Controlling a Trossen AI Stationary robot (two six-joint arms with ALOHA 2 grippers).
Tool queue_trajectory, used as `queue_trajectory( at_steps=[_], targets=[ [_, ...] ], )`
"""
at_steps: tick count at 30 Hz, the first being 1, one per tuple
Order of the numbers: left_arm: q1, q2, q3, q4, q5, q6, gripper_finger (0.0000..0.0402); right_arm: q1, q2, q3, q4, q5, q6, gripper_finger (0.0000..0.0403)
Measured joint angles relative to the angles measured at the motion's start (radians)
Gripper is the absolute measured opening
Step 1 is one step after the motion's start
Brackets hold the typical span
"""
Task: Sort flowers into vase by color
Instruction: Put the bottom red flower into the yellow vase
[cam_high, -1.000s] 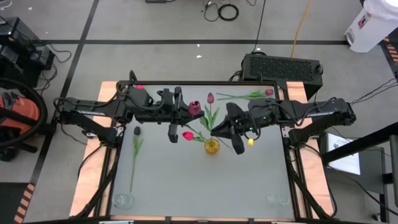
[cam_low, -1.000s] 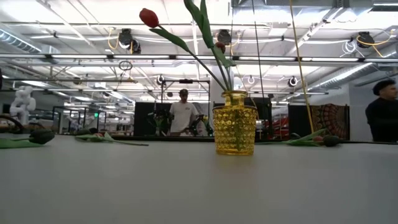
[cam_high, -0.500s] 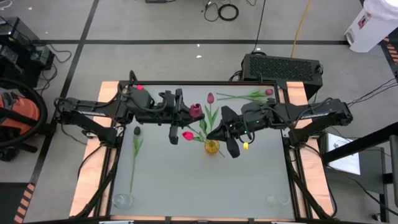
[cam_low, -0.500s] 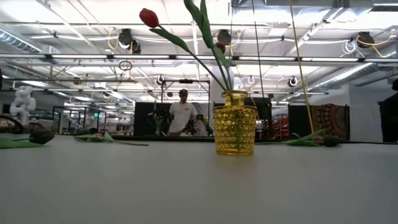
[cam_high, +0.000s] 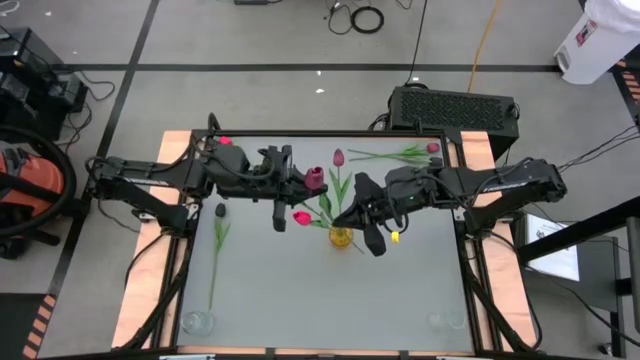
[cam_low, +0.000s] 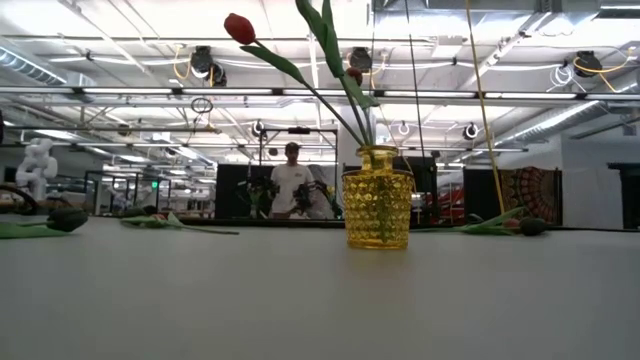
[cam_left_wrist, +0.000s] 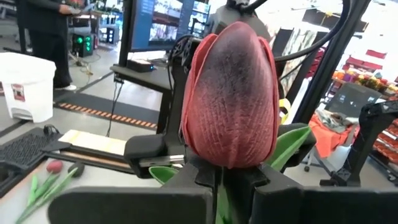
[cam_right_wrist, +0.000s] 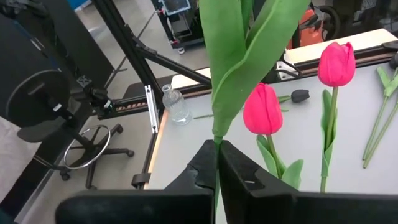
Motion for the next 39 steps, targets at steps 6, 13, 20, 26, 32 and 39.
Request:
queue_trajectory(
  at_steps=[6,13,20,26,32,39],
  targets=[
    [-0.003,-0.001,0.002,-0.058,0.025,-0.02,0.0022,0.001,-0.002,-0.001,-0.027,0.0,-0.008,0.0],
    [-0.008,-0.002,0.002,-0.171,0.025,-0.069,0.0037,0.0,-0.004,-0.002,-0.04,0.011,-0.012,0.0],
    [-0.012,0.002,0.001,-0.243,0.017,-0.097,0.0106,0.0,-0.031,-0.001,-0.043,0.102,-0.037,0.0],
    [-0.016,-0.004,0.0,-0.244,0.014,-0.097,0.0123,-0.009,-0.076,0.001,-0.121,0.176,-0.044,0.0],
    [-0.016,-0.031,0.0,-0.296,0.013,-0.12,0.0123,-0.008,-0.124,0.001,-0.18,0.245,-0.043,0.0],
    [-0.015,-0.088,0.0,-0.513,-0.061,-0.165,0.0123,0.012,-0.165,0.001,-0.189,0.369,-0.028,0.0]
  ],
)
